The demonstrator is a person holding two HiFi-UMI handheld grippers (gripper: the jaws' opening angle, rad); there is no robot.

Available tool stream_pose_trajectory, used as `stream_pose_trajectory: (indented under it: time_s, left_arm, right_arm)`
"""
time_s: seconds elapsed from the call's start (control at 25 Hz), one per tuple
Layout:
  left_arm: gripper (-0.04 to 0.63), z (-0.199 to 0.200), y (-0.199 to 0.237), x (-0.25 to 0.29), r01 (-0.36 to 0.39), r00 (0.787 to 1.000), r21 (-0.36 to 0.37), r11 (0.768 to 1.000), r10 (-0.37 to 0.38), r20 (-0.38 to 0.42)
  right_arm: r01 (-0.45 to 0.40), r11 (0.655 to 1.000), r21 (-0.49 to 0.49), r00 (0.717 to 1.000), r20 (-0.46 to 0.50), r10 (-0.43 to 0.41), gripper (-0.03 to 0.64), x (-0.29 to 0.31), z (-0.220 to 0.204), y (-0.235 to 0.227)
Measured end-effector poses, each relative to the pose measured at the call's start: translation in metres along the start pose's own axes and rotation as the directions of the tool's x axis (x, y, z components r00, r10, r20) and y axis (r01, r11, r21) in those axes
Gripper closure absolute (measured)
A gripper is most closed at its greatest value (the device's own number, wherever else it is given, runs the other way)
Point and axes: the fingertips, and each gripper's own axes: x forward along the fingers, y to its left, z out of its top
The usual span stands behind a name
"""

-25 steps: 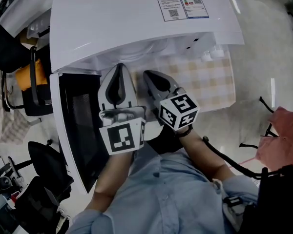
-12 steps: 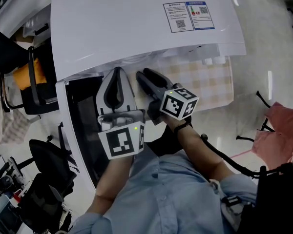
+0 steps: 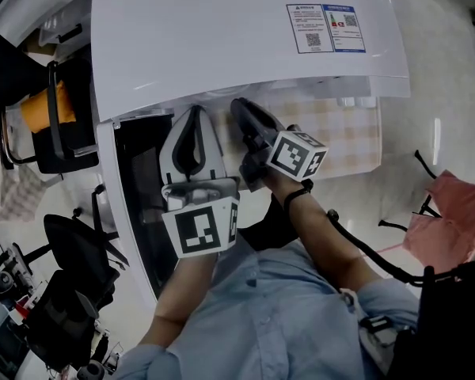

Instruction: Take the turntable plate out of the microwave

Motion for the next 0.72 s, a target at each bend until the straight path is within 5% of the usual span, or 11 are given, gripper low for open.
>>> stream_pose_trajectory:
  time_s: [0.72]
  left_arm:
    - [0.588,0.006,-0.017,-0.018,0.017,1.0,-0.004,1.0,-0.017,-0.011]
  right_arm:
    - [0.012,0.999,0.042,0.999,-0.038,-0.011,0.552,-0.035,-0.031,0.003]
